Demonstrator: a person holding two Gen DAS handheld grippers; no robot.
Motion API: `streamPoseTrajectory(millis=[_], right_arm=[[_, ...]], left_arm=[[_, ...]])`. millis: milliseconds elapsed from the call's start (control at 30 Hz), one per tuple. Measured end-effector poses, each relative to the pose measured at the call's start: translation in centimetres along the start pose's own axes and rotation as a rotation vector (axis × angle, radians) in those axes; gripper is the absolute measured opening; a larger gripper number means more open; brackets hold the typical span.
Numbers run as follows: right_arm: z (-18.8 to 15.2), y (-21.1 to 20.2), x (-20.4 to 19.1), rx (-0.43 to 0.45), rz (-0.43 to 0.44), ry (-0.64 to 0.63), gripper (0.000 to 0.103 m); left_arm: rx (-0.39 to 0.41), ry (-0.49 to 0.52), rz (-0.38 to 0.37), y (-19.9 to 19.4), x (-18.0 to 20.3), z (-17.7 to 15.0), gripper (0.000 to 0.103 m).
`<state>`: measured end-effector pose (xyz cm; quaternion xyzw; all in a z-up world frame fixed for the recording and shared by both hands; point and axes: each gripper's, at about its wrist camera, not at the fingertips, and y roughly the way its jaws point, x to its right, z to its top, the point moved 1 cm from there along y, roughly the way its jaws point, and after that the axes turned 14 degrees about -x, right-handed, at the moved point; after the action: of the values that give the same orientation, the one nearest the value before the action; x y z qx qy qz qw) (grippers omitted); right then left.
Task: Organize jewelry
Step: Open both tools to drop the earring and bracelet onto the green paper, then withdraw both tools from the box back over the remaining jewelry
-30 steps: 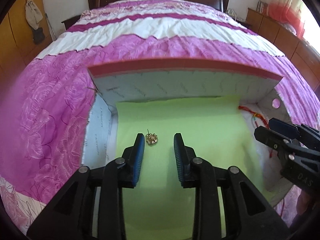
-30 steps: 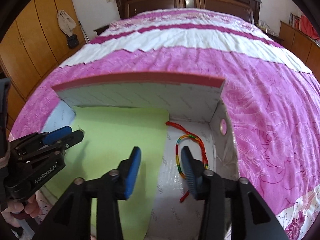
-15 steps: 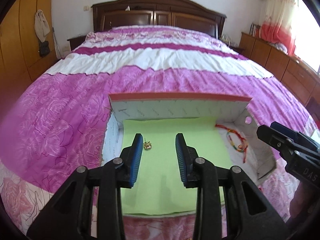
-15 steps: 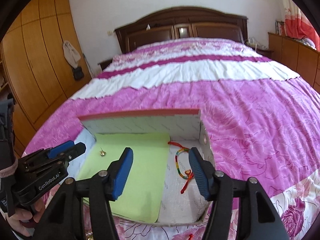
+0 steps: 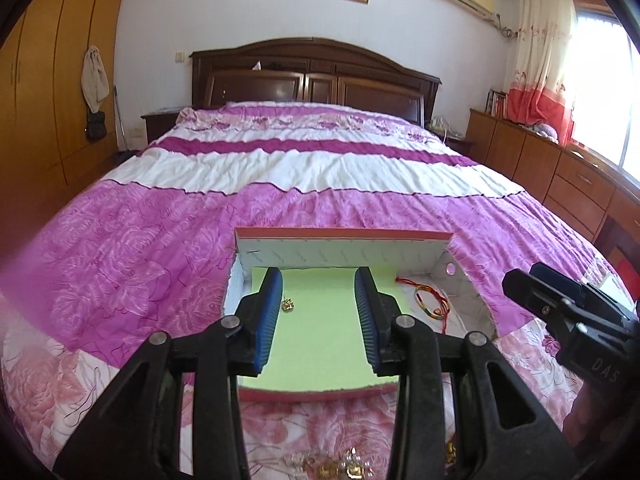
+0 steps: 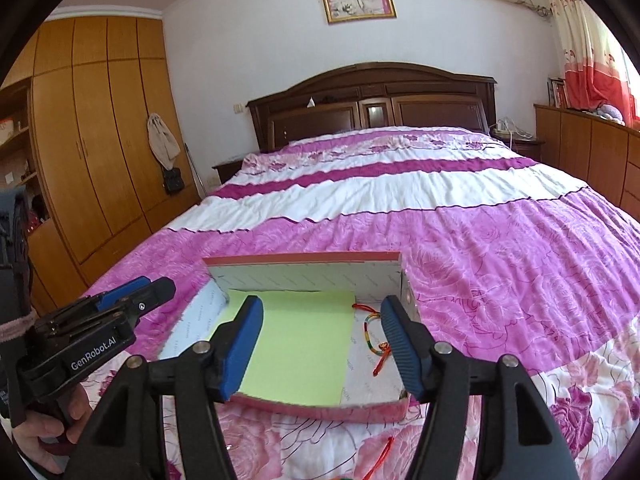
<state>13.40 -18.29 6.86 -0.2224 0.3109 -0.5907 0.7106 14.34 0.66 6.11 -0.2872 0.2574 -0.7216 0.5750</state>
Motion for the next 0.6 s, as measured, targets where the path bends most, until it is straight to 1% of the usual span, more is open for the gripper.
streamPoseTrajectory(millis=[67, 200, 333, 467, 600], right_arm=[[-0.4, -0.9, 0.0, 0.018, 0.007, 0.007, 0.064], [-1.2, -2.8, -0.1, 0.059, -0.003, 0.01, 0.066], [-2.0, -4.5, -0.1, 0.074, -0.007, 0.009, 0.066], [-3.1, -5.5, 0.2, 0.062, -0.009, 0.017, 0.067], [-4.6, -6.0, 0.3, 0.015, -0.015, 0.016, 0.068]], left_arm=[[0.017, 0.003, 0.003, -0.9, 0.1, -0.4, 0.03], [0.033, 0.004, -0.015, -2.4, 0.1, -1.2, 0.031], [0.042, 0.018, -0.02, -3.7, 0.3, -2.0, 0.032], [0.027, 0.028, -0.038, -4.5, 0.5, -2.9, 0.034], [-0.002, 0.041, -0.056, -5.0, 0.8, -3.9, 0.034]])
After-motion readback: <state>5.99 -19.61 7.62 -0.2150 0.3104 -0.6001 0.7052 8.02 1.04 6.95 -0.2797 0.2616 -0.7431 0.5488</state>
